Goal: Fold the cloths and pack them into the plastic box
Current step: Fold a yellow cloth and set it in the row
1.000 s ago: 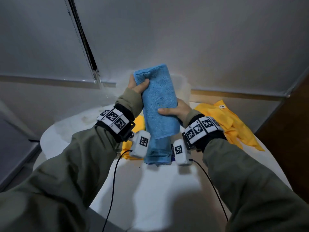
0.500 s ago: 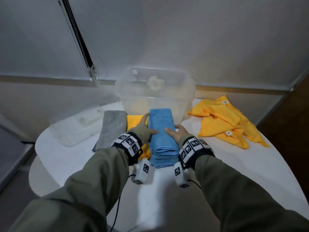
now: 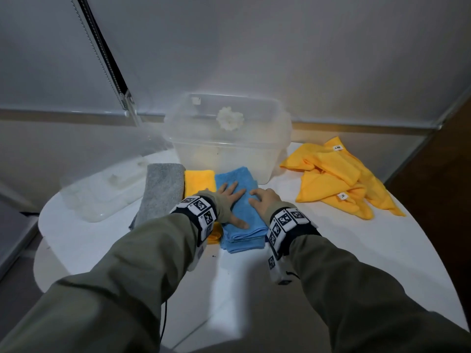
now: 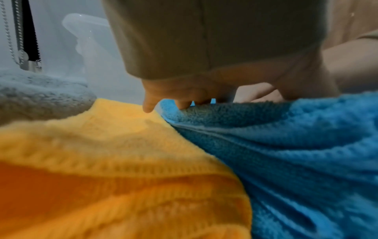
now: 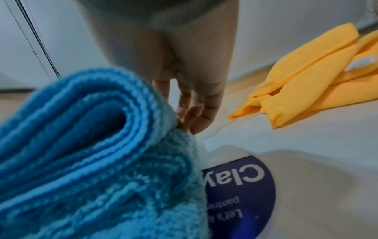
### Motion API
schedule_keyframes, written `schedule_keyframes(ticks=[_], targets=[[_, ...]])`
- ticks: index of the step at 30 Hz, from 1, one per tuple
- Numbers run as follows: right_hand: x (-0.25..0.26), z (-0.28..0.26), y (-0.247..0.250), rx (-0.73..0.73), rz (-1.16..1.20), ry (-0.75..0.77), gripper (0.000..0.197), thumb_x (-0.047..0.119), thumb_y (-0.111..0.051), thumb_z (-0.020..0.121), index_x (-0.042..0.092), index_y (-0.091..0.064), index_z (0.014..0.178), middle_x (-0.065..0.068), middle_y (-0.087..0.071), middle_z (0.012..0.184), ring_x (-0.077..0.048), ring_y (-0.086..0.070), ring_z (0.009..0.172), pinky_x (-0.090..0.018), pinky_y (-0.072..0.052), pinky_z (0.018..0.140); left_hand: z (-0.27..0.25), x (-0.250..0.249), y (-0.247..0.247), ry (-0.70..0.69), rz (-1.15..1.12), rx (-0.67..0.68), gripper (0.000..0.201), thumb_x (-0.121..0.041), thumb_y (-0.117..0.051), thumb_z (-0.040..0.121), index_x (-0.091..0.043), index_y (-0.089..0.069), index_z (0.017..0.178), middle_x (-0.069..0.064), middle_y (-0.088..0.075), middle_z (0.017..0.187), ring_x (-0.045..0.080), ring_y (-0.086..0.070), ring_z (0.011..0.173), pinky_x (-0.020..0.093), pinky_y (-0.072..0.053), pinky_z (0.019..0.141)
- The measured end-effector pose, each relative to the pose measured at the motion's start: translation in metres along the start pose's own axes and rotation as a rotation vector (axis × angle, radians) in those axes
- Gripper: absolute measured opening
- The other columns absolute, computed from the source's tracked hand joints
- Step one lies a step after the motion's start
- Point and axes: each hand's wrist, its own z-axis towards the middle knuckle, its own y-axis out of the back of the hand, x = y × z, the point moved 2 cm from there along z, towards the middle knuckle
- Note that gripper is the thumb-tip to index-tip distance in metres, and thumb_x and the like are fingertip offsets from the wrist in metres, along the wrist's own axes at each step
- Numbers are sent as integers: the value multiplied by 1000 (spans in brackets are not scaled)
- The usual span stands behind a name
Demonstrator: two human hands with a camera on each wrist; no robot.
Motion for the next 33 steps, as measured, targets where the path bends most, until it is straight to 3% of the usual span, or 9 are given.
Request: schedule_keyframes(ticks=[3, 8, 12, 16, 19, 21, 24, 29, 33], targets=[[-15, -4, 6, 53, 117, 74, 42, 28, -51, 94, 23, -48, 136, -10, -53, 129, -27, -52, 118, -31, -40, 102, 1, -6, 12, 23, 24, 37, 114, -70, -60, 67, -28, 8, 147, 1, 15, 157, 28, 5, 146, 59, -12, 114], [-61, -5, 44, 46, 418, -42, 15, 14, -53, 93, 17, -63, 103, -12, -57, 78, -19, -48, 57, -27, -43, 53, -9, -46, 79, 1, 7, -281, 80, -66, -61, 68, -30, -34, 135, 4, -31, 143, 27, -34, 131, 50, -34, 106], [-104, 1, 106, -183, 94, -219, 15, 24, -57, 90, 24, -58, 75, -10, -61, 84, -29, -53, 73, -33, -49, 68, 10, -106, 103, -117, -108, -400, 65, -60, -55, 79, -26, -38, 132, 6, -34, 139, 27, -34, 128, 44, -33, 104], [-141, 9, 155, -370, -6, -384, 9, 17, -54, 91, 25, -57, 88, -13, -40, 126, -35, -42, 109, -39, -47, 80, 57, -153, 89, -117, -74, -202, 63, -59, -50, 83, -27, -36, 136, 5, -35, 144, 30, -41, 127, 44, -37, 103], [-162, 16, 168, -270, -33, -355, 29, 17, -58, 90, 34, -61, 112, -3, -15, 151, -34, -27, 132, -37, -43, 90, 91, -177, 67, -107, 51, -66, 71, -56, -48, 87, -24, -22, 145, 6, -18, 154, 32, -28, 138, 49, -30, 109], [-171, 23, 168, -99, -72, -276, 47, 23, -56, 92, 30, -44, 137, -1, -8, 157, -33, -26, 138, -41, -41, 101, 111, -188, 50, -85, 160, 0, 77, -59, -45, 87, -25, -12, 148, 5, -2, 158, 34, -18, 142, 55, -26, 110], [-179, 27, 163, -1, -24, -225, 55, 25, -51, 96, 18, -30, 146, -9, -22, 155, -34, -31, 138, -39, -38, 105, 131, -198, 27, -32, 210, 43, 81, -62, -45, 85, -23, -12, 147, 5, 5, 157, 35, -13, 143, 59, -25, 109], [-187, 24, 167, -294, 283, -159, 27, 31, -65, 86, 14, -68, 107, -8, -61, 118, -27, -54, 111, -28, -44, 83, 139, -202, 13, 88, 132, 21, 87, -65, -49, 79, -18, -21, 145, 2, -19, 155, 32, -30, 138, 52, -31, 107], [-171, 17, 193, -455, 384, -76, 22, 24, -70, 82, 15, -51, 87, -3, -51, 94, -20, -46, 86, -24, -36, 72, 128, -198, 18, 115, 160, 12, 72, -69, -53, 73, -22, -51, 127, 2, -55, 130, 26, -56, 113, 34, -43, 78]])
